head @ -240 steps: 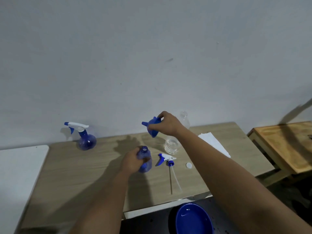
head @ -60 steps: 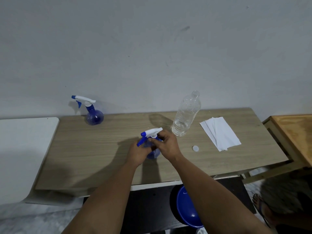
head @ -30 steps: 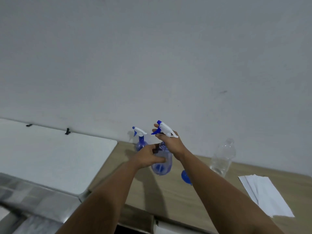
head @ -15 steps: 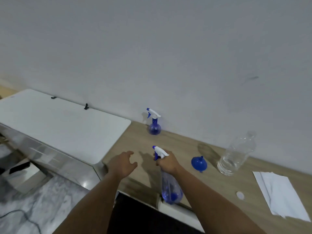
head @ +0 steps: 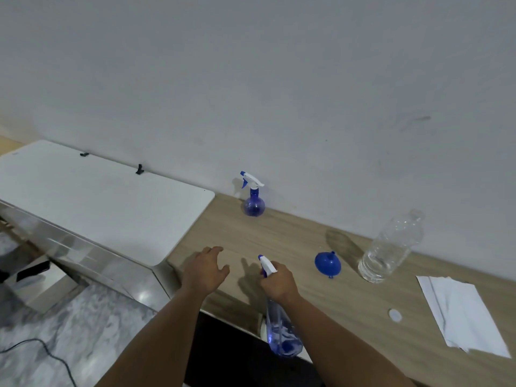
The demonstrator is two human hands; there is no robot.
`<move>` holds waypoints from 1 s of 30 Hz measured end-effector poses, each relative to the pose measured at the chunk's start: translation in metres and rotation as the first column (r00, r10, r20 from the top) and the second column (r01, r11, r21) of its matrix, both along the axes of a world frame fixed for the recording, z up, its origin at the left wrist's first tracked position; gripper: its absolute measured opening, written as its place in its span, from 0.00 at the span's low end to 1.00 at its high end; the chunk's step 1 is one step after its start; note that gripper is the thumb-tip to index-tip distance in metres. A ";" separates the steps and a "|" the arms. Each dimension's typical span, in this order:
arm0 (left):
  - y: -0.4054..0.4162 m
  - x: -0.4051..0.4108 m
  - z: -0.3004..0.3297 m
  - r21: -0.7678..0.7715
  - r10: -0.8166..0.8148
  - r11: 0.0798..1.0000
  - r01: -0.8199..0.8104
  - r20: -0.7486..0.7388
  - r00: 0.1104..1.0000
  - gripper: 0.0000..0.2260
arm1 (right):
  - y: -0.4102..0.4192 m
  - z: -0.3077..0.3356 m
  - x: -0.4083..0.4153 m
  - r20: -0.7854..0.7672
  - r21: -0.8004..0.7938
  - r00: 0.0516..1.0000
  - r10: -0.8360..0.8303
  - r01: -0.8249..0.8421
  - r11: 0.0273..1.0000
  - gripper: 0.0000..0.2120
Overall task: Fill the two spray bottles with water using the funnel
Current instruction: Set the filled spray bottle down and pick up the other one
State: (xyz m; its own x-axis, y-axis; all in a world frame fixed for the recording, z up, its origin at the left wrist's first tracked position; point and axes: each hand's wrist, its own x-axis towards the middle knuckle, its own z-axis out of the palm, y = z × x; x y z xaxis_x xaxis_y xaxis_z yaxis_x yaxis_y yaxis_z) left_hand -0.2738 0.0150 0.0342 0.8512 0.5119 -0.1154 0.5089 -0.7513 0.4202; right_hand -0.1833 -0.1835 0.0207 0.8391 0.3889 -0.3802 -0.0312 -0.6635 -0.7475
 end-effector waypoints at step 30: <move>0.005 0.016 0.003 -0.164 -0.084 0.984 0.072 -0.066 0.994 0.34 | 0.010 0.018 0.003 0.009 0.173 0.989 -0.149 0.146 0.974 0.08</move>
State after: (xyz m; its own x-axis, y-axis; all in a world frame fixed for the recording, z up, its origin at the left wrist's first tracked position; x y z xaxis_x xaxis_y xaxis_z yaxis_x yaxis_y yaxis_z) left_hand -0.2582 0.0197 0.0375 0.8741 0.4142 -0.2537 0.4850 -0.7151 0.5035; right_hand -0.1805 -0.1734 0.0390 0.8995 0.3182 -0.2995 -0.1016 -0.5143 -0.8515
